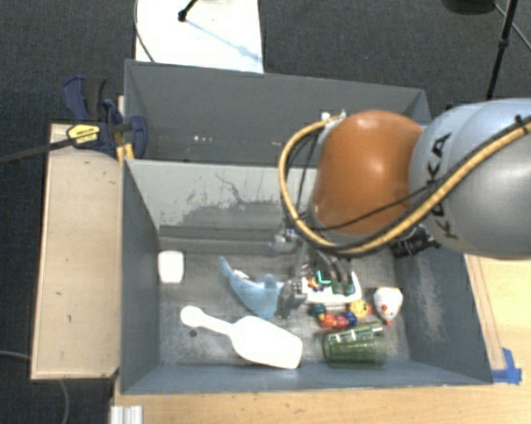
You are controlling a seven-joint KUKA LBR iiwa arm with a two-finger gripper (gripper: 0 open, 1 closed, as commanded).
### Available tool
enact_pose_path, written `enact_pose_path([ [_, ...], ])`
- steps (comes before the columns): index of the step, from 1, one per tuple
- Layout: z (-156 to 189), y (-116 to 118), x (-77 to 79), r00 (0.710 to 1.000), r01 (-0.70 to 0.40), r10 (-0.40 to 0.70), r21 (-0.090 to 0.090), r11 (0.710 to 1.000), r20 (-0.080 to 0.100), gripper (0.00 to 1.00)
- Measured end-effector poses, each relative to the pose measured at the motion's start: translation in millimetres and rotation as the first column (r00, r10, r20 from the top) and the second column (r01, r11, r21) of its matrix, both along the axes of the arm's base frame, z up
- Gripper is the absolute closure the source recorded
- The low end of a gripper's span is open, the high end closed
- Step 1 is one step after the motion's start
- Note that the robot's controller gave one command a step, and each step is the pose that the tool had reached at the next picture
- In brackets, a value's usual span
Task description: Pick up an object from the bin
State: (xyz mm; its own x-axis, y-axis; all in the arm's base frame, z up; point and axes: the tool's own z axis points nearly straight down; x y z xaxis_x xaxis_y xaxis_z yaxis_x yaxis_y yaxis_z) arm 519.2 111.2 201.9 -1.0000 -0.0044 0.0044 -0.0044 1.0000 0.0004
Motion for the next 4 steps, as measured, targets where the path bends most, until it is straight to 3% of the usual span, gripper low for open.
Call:
enact_pose_path([
  [1,3,-1,1.7,1.0,0.004,-0.004,0.001,1.0,0.007,0.0],
  [2,-24,0,10.5,0.999,0.029,-0.029,0.004,1.0,0.018,0.0],
  [3,-56,-4,26.2,0.955,0.298,-0.298,0.0,0.955,0.004,0.0],
  [4,-82,-2,18.4,0.966,0.26,-0.26,0.001,0.966,0.007,0.0],
])
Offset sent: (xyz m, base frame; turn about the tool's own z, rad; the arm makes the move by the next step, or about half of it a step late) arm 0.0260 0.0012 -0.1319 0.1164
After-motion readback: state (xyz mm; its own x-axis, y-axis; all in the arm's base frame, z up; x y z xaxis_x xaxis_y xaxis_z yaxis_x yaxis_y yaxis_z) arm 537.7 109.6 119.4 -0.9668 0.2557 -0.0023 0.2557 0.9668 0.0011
